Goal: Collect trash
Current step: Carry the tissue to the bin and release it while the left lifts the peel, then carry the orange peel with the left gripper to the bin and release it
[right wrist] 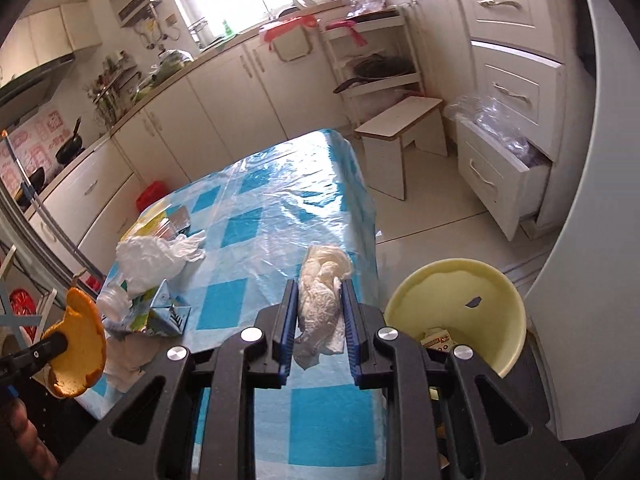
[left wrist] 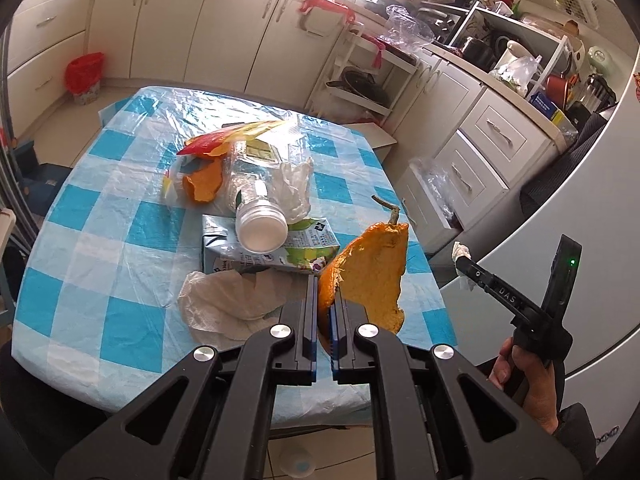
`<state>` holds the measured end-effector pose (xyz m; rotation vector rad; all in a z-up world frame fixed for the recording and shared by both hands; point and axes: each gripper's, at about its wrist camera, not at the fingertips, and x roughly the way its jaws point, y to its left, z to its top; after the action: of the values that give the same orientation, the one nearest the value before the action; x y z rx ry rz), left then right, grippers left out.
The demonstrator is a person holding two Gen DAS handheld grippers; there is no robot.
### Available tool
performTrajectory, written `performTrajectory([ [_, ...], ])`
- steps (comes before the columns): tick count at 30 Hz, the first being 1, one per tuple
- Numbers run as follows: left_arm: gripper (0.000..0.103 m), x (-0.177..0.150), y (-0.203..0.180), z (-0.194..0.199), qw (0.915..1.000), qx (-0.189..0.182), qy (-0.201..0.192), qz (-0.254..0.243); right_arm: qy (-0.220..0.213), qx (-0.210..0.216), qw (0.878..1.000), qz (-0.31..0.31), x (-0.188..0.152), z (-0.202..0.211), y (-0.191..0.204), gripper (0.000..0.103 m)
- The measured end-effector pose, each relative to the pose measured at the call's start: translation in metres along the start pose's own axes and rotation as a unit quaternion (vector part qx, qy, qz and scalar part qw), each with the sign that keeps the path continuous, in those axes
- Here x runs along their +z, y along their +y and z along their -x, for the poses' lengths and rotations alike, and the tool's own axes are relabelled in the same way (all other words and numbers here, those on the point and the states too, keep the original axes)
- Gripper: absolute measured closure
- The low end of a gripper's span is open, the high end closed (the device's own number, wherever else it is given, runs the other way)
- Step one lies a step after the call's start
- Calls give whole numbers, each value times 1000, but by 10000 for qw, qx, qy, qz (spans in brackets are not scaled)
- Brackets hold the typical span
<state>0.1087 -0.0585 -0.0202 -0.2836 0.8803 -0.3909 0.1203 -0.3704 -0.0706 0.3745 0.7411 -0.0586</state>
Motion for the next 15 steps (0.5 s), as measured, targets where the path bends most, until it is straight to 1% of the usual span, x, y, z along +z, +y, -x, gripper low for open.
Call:
performTrajectory([
  [5, 99, 0, -14, -6, 9999, -30, 46, -136, -56, -187, 9995, -251, 0, 5, -14, 80],
  [8, 99, 0, -23, -10, 9997, -34, 58, -221, 36, -343, 9987, -374, 7, 0, -24, 80],
  [11, 99, 0, -34, -15, 9995, -43, 77, -315, 401, -531, 9961, -584, 13, -16, -40, 69],
  [12, 99, 0, -38, -17, 9994, -50, 82, -345, 418, -612, 9950, -664, 16, -18, -44, 69],
  [14, 99, 1, -46, -20, 9991, -52, 84, -407, 455, -608, 9944, -738, 26, -19, -51, 69],
  [15, 99, 2, -50, -22, 9989, -50, 89, -453, 415, -613, 9950, -666, 33, -16, -50, 65],
])
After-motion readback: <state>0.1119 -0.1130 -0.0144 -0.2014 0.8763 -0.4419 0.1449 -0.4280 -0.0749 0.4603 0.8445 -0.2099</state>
